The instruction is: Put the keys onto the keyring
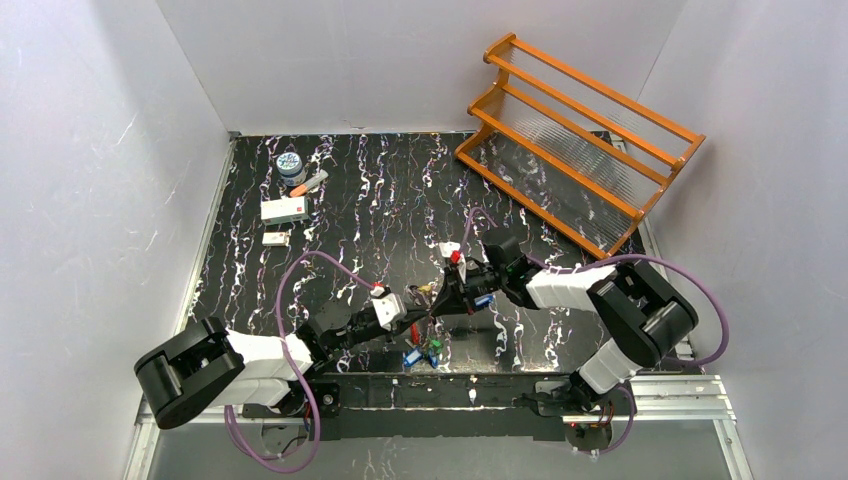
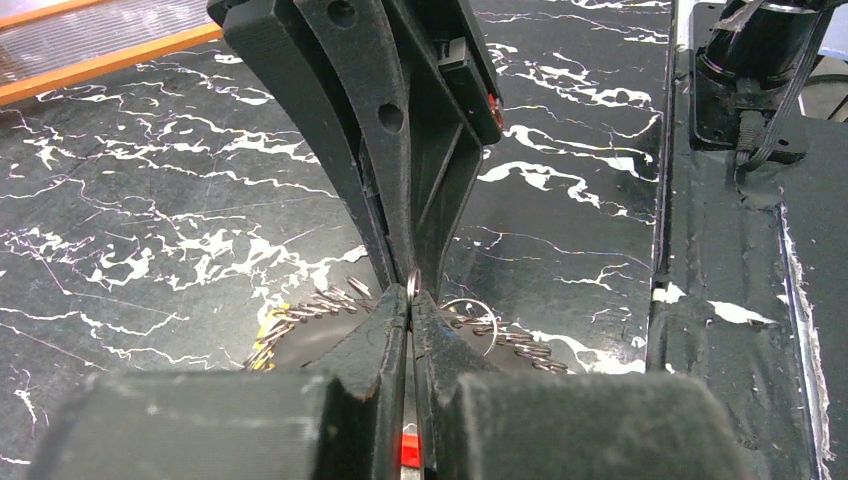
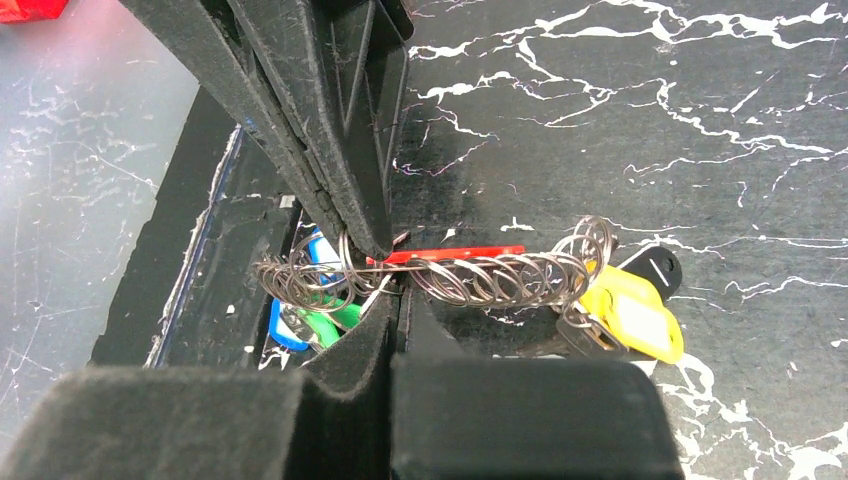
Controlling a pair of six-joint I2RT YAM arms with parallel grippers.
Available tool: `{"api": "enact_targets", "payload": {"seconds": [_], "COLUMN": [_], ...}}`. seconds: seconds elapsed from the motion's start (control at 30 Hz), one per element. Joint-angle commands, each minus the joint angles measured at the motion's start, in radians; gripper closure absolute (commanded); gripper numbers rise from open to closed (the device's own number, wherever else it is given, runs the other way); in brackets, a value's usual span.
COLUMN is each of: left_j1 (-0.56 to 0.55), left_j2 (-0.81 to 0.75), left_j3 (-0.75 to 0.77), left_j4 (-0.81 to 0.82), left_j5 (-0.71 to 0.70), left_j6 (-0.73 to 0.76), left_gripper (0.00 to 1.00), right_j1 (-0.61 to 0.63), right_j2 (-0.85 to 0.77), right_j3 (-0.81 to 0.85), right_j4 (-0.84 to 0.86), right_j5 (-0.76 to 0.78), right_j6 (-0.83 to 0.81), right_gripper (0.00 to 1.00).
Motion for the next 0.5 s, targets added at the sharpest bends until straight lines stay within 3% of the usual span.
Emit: {"api": "enact_targets", "payload": {"seconds": [0.0,0.27,0.47], "left_j1": [-0.003,-0.003,-0.003], "left_j2": [-0.025,-0.032,-0.043], "left_j3": [-0.008,-0.011,-0.015], "left_j4": [0.079,0.091,0.103], "left_j5": [0.008,0.016,0.025], "left_j6": [-0.001,-0.005,-0.008], "left_gripper": [1.00,1.00,1.00], "right_j1": [0.024,0.039,0.098], "right_j2": [0.027,0.049,0.070], "right_j3": [0.050,0.066,0.109], "right_j4": [0.002,-0.008,-0.140], "right_j5": [0.009,0.029,0.120], "right_j6": [-0.020,-0.030,-0.117], "right_gripper": [0.99,0.99,0.99]}}
